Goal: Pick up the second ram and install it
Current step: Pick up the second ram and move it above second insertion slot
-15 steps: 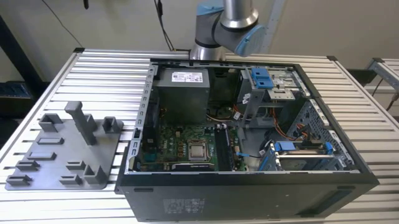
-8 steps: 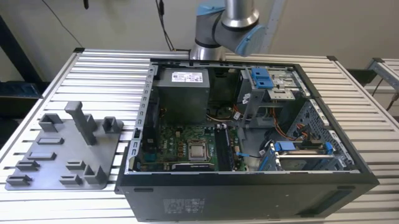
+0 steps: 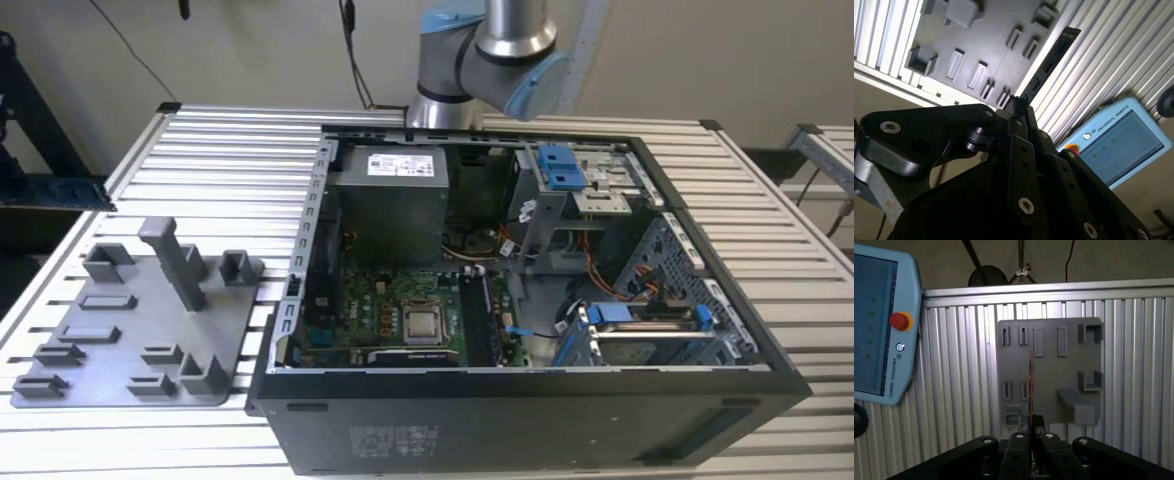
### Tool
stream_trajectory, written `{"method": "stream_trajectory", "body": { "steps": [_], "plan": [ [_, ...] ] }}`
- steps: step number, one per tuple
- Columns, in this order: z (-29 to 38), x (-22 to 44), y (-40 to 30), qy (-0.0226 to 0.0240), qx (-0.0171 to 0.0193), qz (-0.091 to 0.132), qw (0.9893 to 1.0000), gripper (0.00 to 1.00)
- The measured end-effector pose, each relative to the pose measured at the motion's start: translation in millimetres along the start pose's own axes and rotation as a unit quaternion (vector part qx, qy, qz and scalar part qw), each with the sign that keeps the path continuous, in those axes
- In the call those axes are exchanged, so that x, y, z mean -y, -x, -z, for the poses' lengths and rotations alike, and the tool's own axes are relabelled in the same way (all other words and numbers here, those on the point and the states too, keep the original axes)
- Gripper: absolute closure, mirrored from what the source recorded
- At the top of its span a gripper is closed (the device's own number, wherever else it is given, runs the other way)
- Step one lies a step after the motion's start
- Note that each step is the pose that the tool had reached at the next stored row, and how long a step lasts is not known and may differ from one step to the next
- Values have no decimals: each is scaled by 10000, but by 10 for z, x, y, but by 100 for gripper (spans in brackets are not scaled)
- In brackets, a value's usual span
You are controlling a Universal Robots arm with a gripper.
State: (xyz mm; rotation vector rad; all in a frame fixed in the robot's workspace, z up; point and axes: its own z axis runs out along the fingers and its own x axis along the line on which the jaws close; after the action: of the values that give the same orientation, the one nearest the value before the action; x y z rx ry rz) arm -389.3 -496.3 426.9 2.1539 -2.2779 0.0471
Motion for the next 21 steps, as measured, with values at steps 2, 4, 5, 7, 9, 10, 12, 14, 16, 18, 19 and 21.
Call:
{"method": "stream_trajectory", "body": {
  "steps": [2,4,5,7,9,10,12,14,16,18,19,21],
  "plan": [
    [-1,46,3,2,0,0,10000,85],
    [-1,90,5,4,0,0,10000,85],
    [-1,110,6,5,-1,0,10000,85],
    [-2,149,8,6,0,0,10000,85],
    [-3,189,11,8,-1,0,10000,85],
    [-3,209,12,8,-1,0,10000,85],
    [-4,252,14,10,-1,0,10000,85],
    [-4,296,17,11,-1,0,10000,85],
    [-5,340,19,13,-1,0,10000,85],
    [-6,384,22,14,-1,0,10000,85],
    [-7,407,23,14,-1,0,10000,85],
    [-7,452,25,16,-1,1,10000,85]
  ]
}}
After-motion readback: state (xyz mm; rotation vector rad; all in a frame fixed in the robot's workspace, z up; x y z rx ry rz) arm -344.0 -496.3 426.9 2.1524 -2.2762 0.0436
